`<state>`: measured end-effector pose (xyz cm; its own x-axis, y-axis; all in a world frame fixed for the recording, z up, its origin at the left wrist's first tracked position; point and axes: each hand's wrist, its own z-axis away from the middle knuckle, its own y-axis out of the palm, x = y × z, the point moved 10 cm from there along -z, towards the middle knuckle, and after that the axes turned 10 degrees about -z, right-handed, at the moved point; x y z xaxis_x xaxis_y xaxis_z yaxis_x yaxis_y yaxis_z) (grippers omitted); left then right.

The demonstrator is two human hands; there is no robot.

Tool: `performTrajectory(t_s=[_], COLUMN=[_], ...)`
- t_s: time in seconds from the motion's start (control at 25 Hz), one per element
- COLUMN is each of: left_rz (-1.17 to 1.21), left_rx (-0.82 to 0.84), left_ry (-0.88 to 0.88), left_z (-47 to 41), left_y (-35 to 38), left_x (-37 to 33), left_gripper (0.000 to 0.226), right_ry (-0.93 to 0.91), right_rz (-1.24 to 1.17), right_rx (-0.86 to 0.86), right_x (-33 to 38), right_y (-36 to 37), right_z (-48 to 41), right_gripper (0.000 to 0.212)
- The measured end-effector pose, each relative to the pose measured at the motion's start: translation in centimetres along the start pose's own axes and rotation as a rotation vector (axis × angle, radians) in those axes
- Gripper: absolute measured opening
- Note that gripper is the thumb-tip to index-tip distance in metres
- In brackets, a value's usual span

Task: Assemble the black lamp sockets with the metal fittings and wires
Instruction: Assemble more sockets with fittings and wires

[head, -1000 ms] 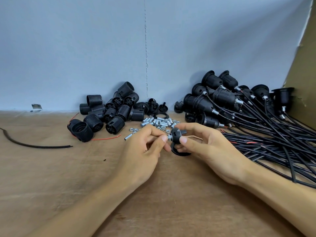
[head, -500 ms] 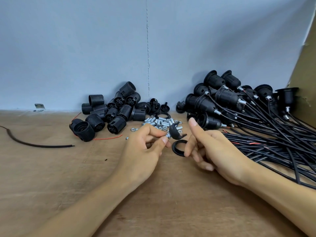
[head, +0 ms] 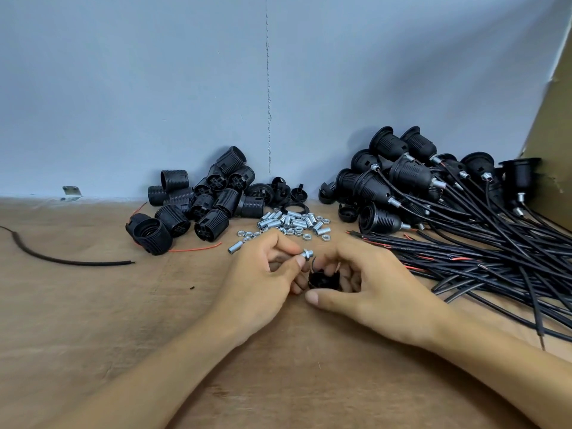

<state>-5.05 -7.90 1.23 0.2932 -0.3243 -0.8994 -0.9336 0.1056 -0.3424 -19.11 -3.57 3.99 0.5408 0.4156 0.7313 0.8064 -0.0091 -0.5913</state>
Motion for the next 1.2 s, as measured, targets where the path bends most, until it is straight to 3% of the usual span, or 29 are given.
performTrajectory(t_s=[0.08,0.16,0.32,0.4,0.48,0.84,1.0,1.2], left_rz=[0.005,0.064,0.121,0.076,0.035,-0.123,-0.119,-0.029], left_rx=[-0.002,-0.009,-0.056,-0.061,-0.062,-0.061,-0.051,-0.006], left_ry=[-0.014,-0.027,0.018,0.056,0.087,0.194,0.194,0.158], left_z=[0.0,0.0,0.1,0.3,0.4,0.7,0.6,0.7], left_y=[0.0,-0.1,-0.8,-0.8,-0.7,-0.5,-0.5,-0.4], left_x=[0.2,0.3,-0.5,-1.2,-1.7,-2.3,-2.1,-2.2], left_gripper=[0.013,0.013,0.007,0.007,0.009,0.02,0.022,0.019], right_ry=[-0.096,-0.086,0.215,0.256,0.252,0.23,0.22,0.203], right_rz=[0.165,0.114,-0.578,-0.843,-0.949,-0.978,-0.988,-0.754], right_rx=[0.026,-0.036,-0.238,-0.222,-0.176,-0.146,-0.035,0.017], right_x=[0.9,0.6,-2.9,-3.3,-2.8,-2.9,-2.2,-1.3], right_y=[0.5,0.0,-2.0,-1.4,-0.6,0.0,0.6,0.3], right_z=[0.1,0.1,-0.1,-0.3,-0.3,-0.2,-0.2,-0.3], right_gripper=[0.017,0.008,0.007,0.012,0.016,0.026,0.044,0.026])
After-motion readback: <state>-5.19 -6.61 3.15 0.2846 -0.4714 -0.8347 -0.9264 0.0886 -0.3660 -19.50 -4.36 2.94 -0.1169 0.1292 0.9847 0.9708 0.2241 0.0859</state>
